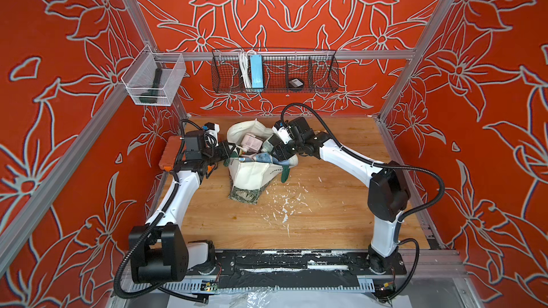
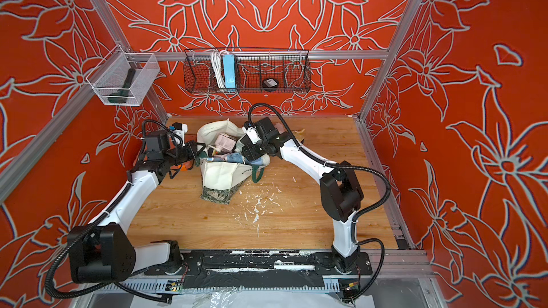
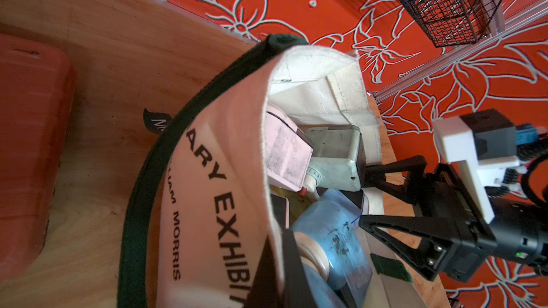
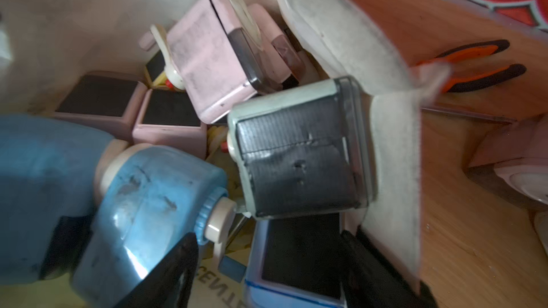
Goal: Take out the pencil sharpeners from the tote bags
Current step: Pick up the pencil sharpener from the canvas bag.
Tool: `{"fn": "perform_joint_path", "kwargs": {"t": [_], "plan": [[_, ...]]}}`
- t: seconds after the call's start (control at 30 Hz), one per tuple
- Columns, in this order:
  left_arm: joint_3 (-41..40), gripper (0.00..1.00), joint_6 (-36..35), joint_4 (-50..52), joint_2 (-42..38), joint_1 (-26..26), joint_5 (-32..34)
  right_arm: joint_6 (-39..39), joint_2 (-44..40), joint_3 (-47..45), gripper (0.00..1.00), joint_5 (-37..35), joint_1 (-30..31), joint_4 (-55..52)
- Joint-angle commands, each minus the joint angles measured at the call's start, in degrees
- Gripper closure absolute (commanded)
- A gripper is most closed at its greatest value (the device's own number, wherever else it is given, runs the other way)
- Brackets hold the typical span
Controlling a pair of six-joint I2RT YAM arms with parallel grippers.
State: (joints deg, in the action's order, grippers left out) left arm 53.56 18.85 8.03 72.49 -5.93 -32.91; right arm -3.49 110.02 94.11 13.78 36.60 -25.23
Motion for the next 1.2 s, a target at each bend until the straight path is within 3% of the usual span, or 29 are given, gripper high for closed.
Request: {"fn": "perform_joint_path", "kwargs": {"t": [0.0,0.17,0.33,0.63,0.87,1.17], "plan": [[1.90,1.00,-0.93,-1.26,-0.82,0.84,-2.87,1.63,0.71,3.65,0.21,-4.69,0.29,-2.41],[1.90,1.00,-0.97,-1.26,-0.65,0.92,-2.95,3.40,3.95,7.09,0.17,-7.56,0.23,-2.19],[1.90,1.00,-0.92,-1.26,-0.58,0.90,-2.87,5.40,10.43,14.95,0.18,-4.11,0.23,-5.62],[1.99,1.00,-1.01,-1.13,-0.50,0.92,-2.78,6.32,13.76,20.34,0.41,-2.27,0.31,-7.51],[1.99,1.00,-1.01,-1.10,-0.46,0.92,-2.69,5.48,6.90,15.68,0.60,-2.98,0.56,-6.01],[1.99,1.00,-1.11,-0.99,-0.43,0.87,-2.54,-1.57,-9.60,8.44,0.66,-8.32,0.14,-7.15]]}}
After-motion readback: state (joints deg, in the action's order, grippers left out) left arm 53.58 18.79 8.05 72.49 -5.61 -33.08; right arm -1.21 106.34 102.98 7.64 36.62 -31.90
